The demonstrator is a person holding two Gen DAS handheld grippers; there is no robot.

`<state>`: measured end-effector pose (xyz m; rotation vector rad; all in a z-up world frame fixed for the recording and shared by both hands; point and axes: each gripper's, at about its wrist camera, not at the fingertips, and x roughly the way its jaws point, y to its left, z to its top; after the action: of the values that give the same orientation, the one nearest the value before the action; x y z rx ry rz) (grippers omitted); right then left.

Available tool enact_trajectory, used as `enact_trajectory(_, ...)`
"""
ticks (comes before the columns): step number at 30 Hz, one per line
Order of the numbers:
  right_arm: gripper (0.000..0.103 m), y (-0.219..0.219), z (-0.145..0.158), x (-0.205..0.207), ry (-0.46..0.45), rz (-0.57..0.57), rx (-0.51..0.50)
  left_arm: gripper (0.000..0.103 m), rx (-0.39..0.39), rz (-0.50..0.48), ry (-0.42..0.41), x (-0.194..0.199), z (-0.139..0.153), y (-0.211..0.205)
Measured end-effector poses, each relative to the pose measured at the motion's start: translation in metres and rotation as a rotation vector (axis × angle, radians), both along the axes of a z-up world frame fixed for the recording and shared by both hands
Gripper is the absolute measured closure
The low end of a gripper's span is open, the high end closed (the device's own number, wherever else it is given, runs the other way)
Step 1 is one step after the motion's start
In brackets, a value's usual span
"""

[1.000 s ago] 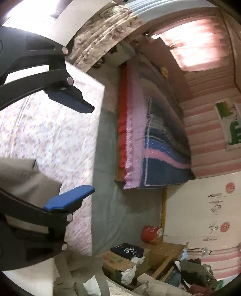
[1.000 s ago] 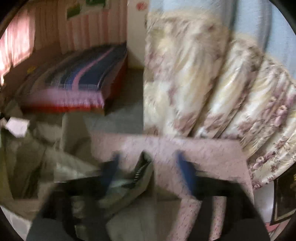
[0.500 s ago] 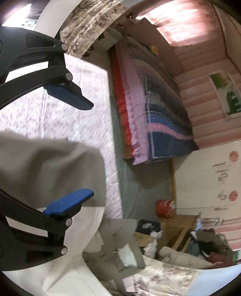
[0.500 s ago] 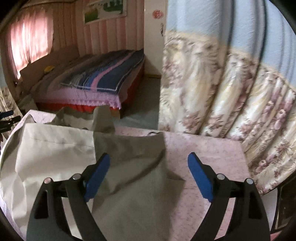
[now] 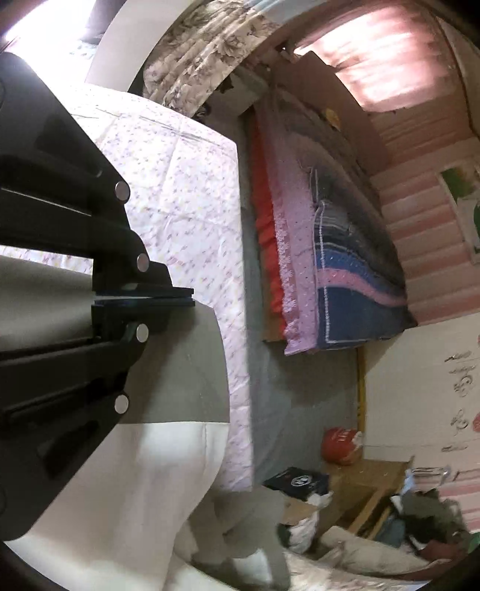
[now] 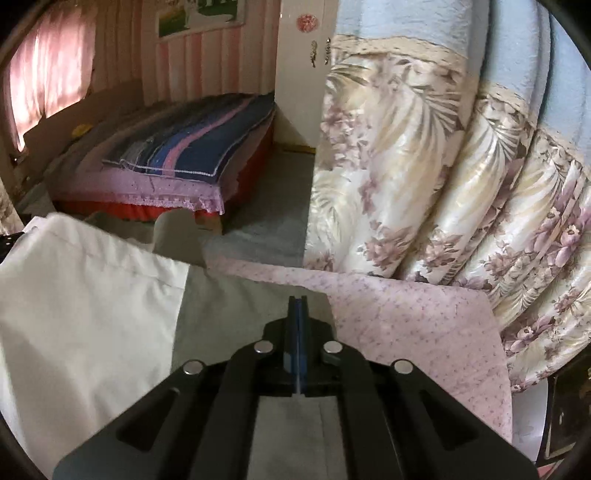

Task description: Fold large clothes

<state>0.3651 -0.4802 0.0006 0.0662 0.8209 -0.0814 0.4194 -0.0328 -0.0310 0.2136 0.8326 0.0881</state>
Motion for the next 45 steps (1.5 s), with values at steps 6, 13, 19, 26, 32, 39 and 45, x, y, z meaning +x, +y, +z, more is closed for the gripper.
enact_trajectory(6, 0.022, -0.003, -0.006, 0.001, 0.011, 0.018, 0.061, 0.103, 0.097, 0.12, -0.043, -0.001, -0.006, 0.017)
enact_trajectory(13, 0.032, -0.005, -0.035, 0.016, 0.127, 0.01, 0.126, 0.091, 0.064, 0.053, 0.074, 0.007, -0.031, 0.018)
enact_trajectory(19, 0.097, -0.011, -0.032, 0.008, 0.057, -0.046, 0.092, 0.084, 0.089, 0.04, 0.096, 0.005, -0.039, 0.011)
enact_trajectory(26, 0.088, -0.026, -0.043, 0.013, 0.097, -0.099, 0.053, 0.091, 0.21, 0.128, 0.125, 0.02, -0.066, 0.02)
enact_trajectory(32, 0.031, -0.031, -0.043, 0.003, 0.085, -0.17, 0.062, 0.085, 0.159, 0.112, 0.061, 0.003, -0.047, 0.033)
enact_trajectory(39, 0.018, -0.04, 0.013, -0.08, -0.04, -0.127, 0.055, 0.033, 0.08, 0.028, -0.128, -0.074, 0.022, 0.041)
enact_trajectory(45, 0.016, -0.045, -0.001, -0.136, 0.008, -0.102, 0.065, 0.005, -0.158, 0.005, -0.239, -0.157, 0.068, 0.029)
